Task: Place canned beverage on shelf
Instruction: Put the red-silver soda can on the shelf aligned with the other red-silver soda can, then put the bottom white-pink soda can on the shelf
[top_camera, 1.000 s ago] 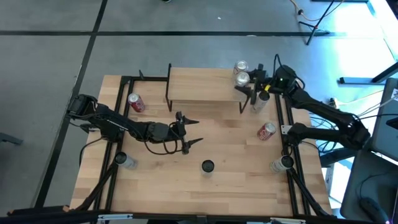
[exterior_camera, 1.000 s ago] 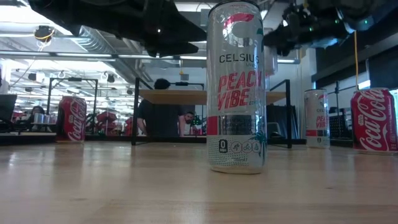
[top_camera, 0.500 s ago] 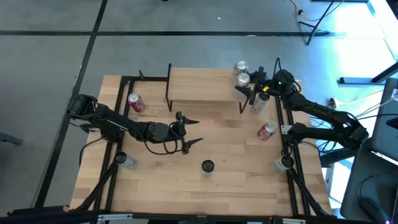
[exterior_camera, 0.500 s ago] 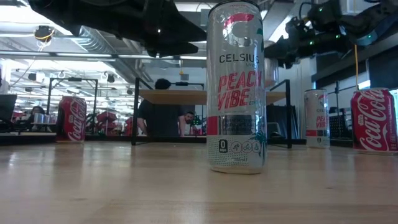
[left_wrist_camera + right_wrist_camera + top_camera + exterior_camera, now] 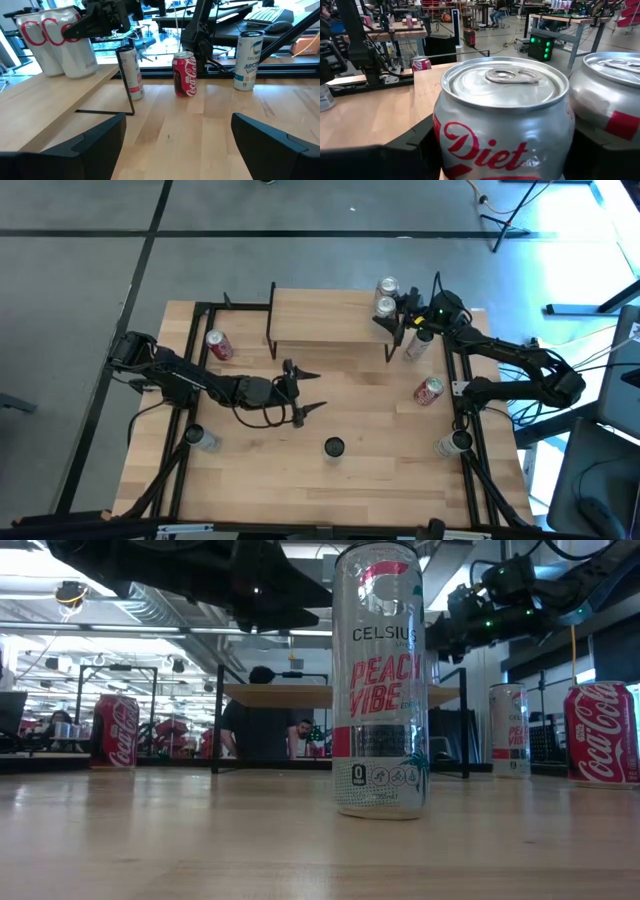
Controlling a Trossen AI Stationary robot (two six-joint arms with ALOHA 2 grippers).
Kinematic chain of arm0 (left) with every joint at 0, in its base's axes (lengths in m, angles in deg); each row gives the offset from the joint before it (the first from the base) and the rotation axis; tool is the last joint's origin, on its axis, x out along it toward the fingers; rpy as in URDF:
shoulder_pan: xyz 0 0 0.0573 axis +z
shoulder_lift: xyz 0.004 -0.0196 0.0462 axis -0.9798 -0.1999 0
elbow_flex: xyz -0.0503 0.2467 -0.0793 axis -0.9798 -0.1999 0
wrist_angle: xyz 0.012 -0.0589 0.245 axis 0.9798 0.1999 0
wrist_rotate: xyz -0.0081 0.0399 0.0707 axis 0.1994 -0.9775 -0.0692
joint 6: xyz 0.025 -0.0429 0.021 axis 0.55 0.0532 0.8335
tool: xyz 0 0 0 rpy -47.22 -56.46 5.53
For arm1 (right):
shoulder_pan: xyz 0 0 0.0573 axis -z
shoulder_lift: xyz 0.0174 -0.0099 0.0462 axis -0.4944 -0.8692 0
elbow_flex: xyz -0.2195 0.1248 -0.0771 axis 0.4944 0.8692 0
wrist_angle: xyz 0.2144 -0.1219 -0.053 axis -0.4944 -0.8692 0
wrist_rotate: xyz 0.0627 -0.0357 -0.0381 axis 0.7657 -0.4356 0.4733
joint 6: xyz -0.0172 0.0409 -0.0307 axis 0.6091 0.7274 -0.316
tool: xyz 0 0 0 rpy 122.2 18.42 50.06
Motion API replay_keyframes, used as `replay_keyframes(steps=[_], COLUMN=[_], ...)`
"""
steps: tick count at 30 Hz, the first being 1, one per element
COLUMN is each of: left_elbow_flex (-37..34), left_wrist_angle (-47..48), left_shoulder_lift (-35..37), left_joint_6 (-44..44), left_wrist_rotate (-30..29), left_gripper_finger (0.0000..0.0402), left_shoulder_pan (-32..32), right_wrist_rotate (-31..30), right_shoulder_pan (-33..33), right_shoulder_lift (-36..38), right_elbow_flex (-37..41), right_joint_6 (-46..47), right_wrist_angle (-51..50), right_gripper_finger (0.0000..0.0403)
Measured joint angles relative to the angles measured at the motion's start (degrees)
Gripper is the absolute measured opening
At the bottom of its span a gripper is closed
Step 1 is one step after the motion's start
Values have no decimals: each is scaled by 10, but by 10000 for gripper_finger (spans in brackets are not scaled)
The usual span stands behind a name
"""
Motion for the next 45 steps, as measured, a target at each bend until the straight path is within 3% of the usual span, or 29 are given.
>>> replay_keyframes(steps=[7, 16, 24, 30, 34, 45], left_elbow_flex=[0, 0, 0, 0, 1, 119], left_wrist_angle=[0, 0, -4, -4, -6, 84], left_shoulder_lift=[0, 0, 0, 0, -1, -26], left_joint_6=[0, -4, -5, -11, -32, -51], left_wrist_rotate=[4, 4, 4, 60, 67, -154], left_gripper_finger=[346, 346, 346, 346, 346, 346], left_shoulder_pan=[0, 0, -4, -5, -33, -187], right_wrist_rotate=[0, -15, -15, -14, -14, -23], right_shoulder_pan=[0, 0, -13, -103, -192, -436], right_shoulder_lift=[8, 89, 187, 218, 217, 214], right_elbow_flex=[0, -1, -1, -1, -1, 6], right_joint_6=[0, -1, 28, 29, 27, 23], right_wrist_angle=[-3, -7, -46, -75, -103, -182], right_gripper_finger=[385, 341, 334, 334, 334, 335])
